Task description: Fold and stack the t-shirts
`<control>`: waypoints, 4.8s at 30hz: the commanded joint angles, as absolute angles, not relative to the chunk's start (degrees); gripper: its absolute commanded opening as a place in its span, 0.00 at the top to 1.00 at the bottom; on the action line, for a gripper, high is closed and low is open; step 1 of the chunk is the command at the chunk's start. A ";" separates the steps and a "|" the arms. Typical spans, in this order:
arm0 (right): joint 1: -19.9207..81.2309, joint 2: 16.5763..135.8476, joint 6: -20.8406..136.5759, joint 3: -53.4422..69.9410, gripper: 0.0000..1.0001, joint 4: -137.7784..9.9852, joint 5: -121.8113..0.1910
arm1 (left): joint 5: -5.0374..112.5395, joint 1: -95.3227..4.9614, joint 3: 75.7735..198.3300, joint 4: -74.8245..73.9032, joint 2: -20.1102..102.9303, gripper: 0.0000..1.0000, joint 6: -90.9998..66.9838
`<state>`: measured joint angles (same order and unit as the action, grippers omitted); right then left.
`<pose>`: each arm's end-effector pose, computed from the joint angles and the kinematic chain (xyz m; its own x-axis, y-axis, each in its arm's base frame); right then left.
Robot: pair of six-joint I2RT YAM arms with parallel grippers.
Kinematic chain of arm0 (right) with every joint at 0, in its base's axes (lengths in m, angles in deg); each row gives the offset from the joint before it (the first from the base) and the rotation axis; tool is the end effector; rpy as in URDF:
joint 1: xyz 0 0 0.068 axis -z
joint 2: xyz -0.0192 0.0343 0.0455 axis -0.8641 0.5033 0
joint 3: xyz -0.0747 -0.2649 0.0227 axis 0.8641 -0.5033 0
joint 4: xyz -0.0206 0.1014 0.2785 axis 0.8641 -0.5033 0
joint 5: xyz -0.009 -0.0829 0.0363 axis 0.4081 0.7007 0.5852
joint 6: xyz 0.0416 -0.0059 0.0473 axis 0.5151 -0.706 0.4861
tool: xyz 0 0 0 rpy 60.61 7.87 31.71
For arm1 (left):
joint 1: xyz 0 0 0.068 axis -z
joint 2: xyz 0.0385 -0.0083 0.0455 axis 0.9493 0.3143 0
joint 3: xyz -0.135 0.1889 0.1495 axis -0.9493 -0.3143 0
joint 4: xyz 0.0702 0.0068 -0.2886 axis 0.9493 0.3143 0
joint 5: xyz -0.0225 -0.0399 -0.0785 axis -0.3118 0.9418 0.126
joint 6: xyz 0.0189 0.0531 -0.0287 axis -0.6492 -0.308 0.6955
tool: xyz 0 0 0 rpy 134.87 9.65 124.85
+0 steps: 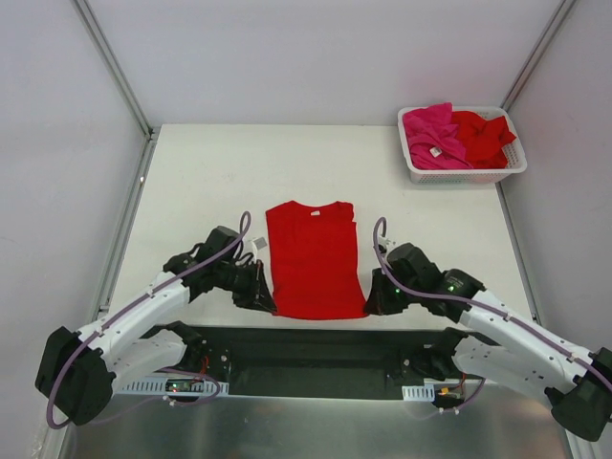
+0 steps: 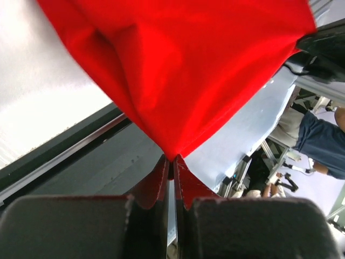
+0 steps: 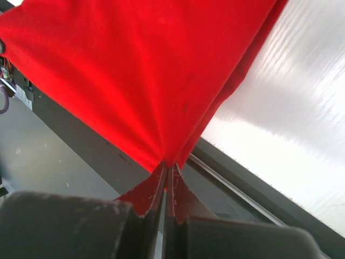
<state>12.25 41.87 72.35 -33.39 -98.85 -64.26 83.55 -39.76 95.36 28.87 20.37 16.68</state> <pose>0.1327 0.1587 0.2136 -0.7640 -0.3067 -0.5677 -0.5719 0.7294 0.3755 0.1686 -0.1403 0.1838 -0.9855 0.0144 -0.1688 0.1412 0.6198 -0.7720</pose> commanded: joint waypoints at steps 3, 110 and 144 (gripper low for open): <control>12.14 44.34 68.63 -25.91 0.99 -104.08 -58.62 | 79.86 -39.43 106.00 33.19 24.00 1.00 13.77; 37.02 101.21 47.19 25.24 0.99 -103.99 -65.82 | 75.20 -55.85 154.09 40.14 67.34 1.00 -13.31; 39.13 112.81 47.54 35.97 0.99 -106.19 -68.55 | 80.65 -61.92 167.27 41.28 84.48 1.00 -13.83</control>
